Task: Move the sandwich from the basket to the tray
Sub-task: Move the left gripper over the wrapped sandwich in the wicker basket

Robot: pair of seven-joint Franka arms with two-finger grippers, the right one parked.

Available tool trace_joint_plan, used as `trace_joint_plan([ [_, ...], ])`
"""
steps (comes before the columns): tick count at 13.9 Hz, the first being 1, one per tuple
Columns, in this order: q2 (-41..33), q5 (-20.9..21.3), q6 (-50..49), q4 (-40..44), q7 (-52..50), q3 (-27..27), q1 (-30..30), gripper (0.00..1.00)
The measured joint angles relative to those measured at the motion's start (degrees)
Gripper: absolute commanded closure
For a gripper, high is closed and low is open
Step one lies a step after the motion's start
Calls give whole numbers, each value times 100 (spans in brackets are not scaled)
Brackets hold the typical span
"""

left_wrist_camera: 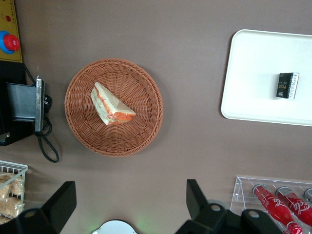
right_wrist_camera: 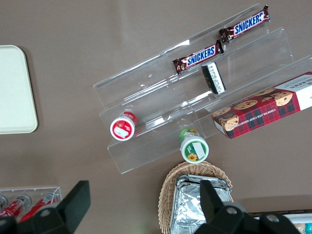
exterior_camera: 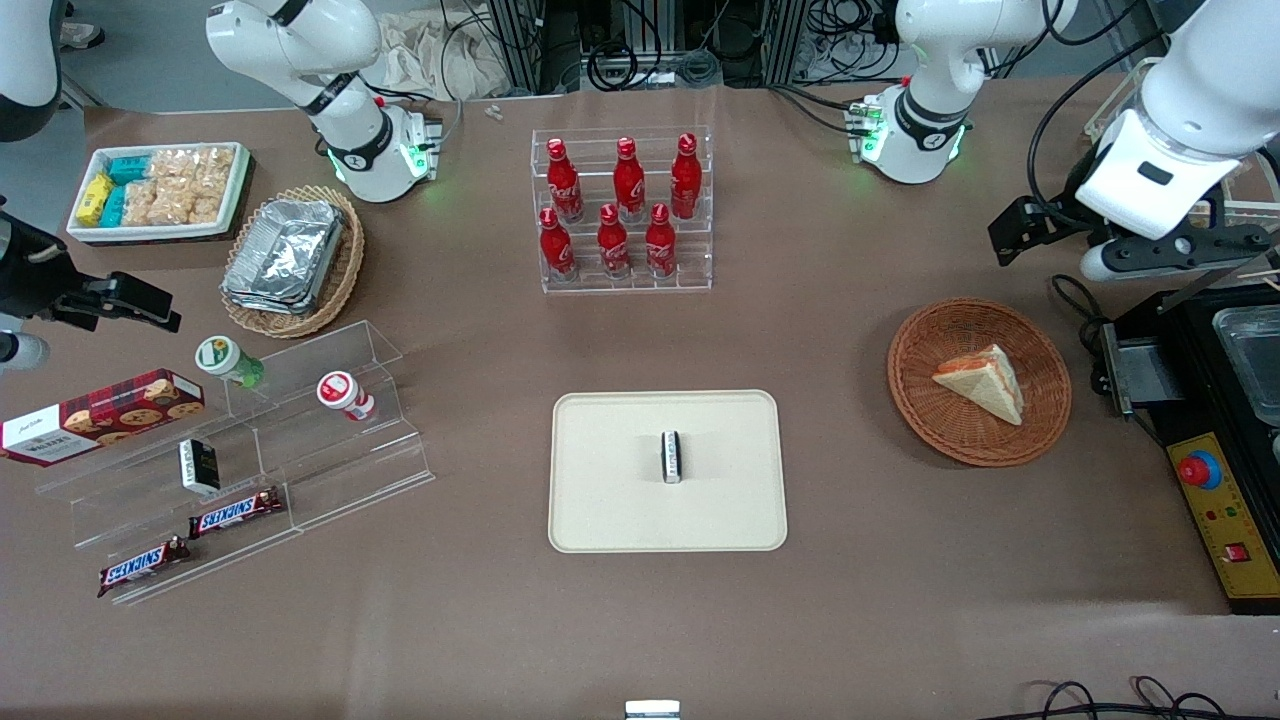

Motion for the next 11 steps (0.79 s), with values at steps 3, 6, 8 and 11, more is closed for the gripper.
trace_joint_plan([
  [3,7,-16,-93,5,-6,0,31,0],
  [6,7,-17,-106,7,-24,0,31,0],
  [8,16,-8,-132,6,-111,0,33,0],
  [11,45,-3,-227,-82,-1256,6,42,0],
])
